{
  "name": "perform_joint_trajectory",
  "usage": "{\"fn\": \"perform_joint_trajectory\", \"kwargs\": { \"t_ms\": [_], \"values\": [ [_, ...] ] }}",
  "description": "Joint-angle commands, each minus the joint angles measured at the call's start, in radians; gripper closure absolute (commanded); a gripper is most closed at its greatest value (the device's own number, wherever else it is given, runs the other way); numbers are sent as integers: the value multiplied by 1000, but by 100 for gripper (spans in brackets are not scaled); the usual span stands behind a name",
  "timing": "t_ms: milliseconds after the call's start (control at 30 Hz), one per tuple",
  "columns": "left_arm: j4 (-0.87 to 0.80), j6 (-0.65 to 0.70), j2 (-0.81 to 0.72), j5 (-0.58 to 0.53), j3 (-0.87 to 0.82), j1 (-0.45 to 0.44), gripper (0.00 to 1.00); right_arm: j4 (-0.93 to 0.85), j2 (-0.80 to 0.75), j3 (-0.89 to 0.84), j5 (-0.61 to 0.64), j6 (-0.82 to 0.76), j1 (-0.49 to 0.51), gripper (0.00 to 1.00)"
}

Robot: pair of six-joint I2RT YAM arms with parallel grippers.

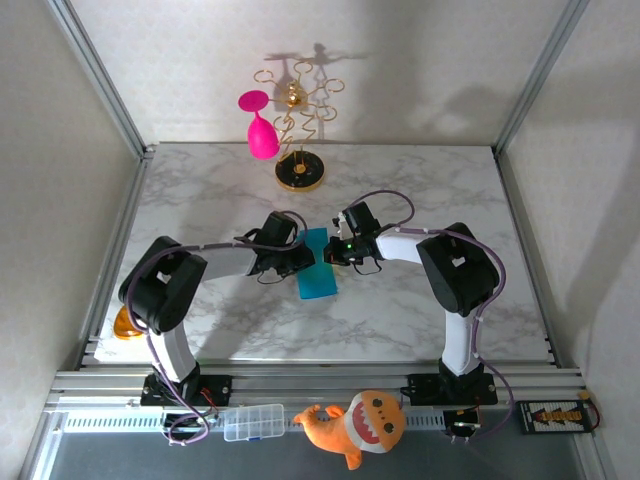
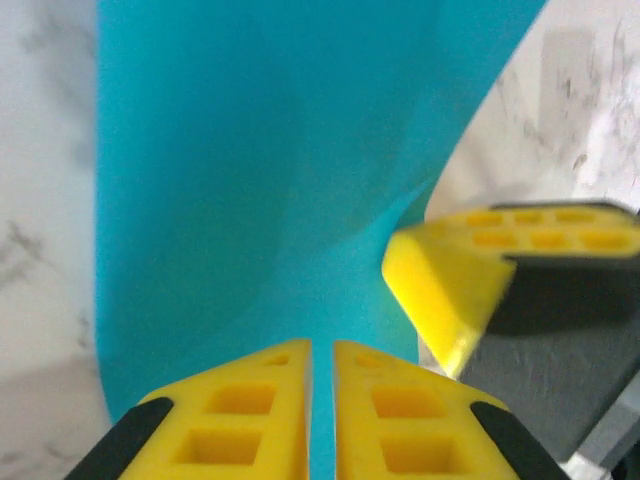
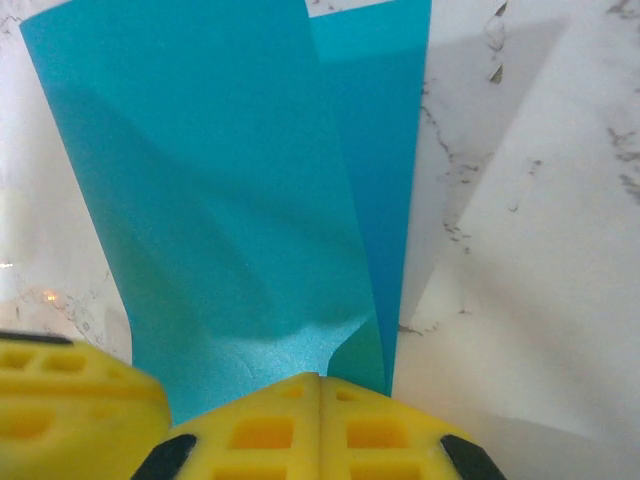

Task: Fold a paper plane with a square sheet of paper (pick it up from the middle)
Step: First fold in half a square sheet of paper at the center of the table.

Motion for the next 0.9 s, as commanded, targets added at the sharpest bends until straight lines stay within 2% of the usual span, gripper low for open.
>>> {"fn": "perform_joint_trajectory", "kwargs": {
  "t_ms": [0, 433, 633, 767, 867],
  "values": [
    [41, 18, 17, -14, 24, 32, 86, -234, 126, -87, 267, -19, -35, 100],
    [13, 98, 81, -45, 16, 107, 86, -257, 141, -85, 299, -39, -34, 100],
    [-84, 162, 66, -101, 21, 166, 86, -275, 143, -95, 352, -57, -35, 100],
    [-80, 172, 13, -64, 39, 182, 85, -276, 137, -94, 357, -62, -35, 100],
    [1, 132, -27, 36, 40, 170, 85, -275, 136, -91, 350, -62, -35, 100]
  ]
}}
